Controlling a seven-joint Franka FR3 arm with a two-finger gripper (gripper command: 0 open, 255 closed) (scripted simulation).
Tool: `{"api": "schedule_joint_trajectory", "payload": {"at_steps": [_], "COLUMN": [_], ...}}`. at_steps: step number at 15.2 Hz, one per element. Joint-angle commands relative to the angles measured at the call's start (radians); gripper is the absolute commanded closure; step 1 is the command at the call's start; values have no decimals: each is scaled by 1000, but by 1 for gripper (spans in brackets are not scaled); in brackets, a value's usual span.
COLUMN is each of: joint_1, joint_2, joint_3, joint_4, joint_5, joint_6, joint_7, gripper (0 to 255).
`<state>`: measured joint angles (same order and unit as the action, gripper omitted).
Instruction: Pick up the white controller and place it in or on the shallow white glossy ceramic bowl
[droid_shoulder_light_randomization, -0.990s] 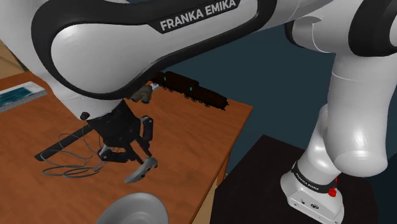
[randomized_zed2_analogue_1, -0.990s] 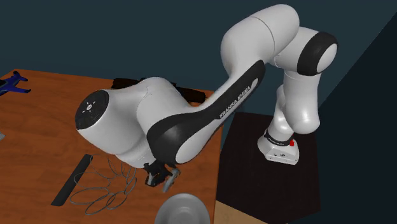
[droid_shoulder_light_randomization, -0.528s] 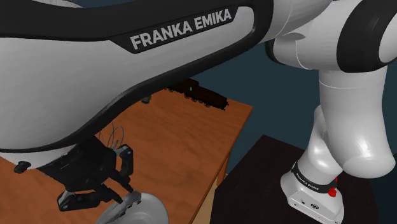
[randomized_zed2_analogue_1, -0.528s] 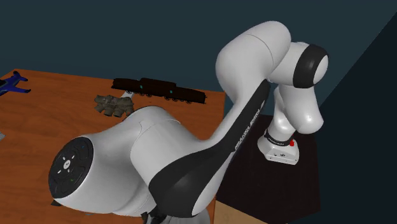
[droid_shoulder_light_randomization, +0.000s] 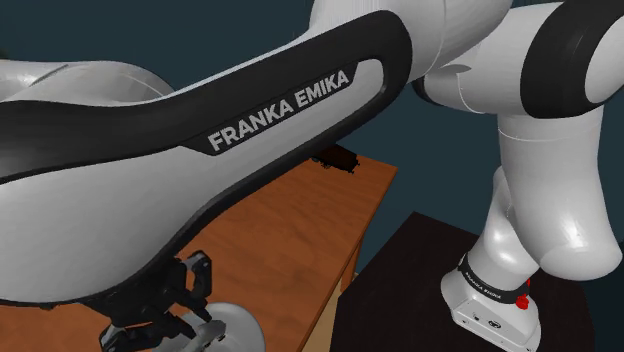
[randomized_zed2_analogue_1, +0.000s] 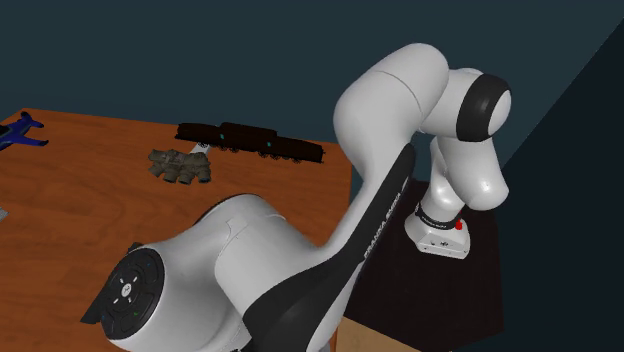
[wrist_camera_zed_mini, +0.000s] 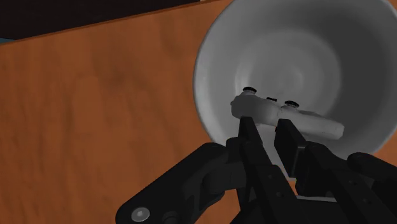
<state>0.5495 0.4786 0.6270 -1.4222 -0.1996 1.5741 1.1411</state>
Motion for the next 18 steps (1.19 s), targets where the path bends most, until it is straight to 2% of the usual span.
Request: {"api": "schedule_joint_trajectory", "payload": {"at_steps": [1,5,10,11,15,18], "joint_1": [-1,-4,-4,-4,-17,-24], "joint_2": [5,14,13,13,5,-3], "joint_3": [-1,-5,-4,-4,53,60], "joint_4": [-23,-63,-62,-62,-56,-92], "joint_5": [-3,-9,-9,-9,84,95], "joint_6": [27,74,72,72,-6,16], "joint_7": [3,5,6,6,-77,-85], "gripper": [255,255,255,0,0,0]}}
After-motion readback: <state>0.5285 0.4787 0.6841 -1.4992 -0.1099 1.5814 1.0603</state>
